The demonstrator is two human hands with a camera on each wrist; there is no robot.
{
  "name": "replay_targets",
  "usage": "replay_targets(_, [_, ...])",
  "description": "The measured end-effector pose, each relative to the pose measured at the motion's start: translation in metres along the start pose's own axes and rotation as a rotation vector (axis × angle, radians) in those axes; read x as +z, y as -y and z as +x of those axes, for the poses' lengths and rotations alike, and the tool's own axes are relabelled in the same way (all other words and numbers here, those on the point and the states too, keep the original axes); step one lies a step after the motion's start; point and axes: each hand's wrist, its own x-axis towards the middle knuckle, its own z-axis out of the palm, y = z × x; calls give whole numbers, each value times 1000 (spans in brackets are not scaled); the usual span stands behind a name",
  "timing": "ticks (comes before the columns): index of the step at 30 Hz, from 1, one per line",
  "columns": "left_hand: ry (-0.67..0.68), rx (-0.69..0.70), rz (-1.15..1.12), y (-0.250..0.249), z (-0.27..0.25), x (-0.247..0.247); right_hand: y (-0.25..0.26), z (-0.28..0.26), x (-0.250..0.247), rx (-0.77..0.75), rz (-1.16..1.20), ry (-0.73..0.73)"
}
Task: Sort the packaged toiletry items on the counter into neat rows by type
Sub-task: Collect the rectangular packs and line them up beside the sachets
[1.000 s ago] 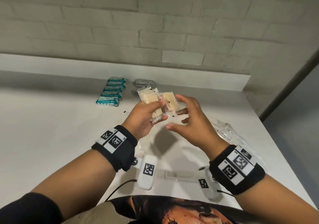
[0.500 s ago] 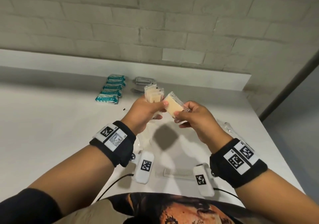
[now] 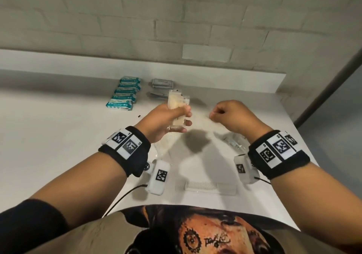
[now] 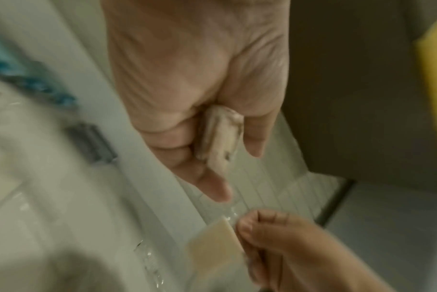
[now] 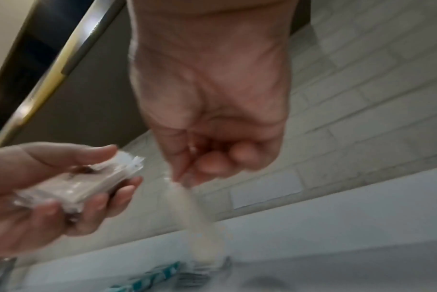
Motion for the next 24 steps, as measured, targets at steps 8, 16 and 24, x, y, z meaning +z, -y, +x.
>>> replay_targets(8, [-6, -73, -276, 14, -6, -13, -6, -15, 50, -29, -287, 554])
replay_targets(16, [-89, -53, -223, 22, -8, -14, 14, -1, 33, 23, 601, 164])
replay_targets(24, [-76, -103, -242, 13, -5, -10, 20, 0, 24, -258, 417, -195])
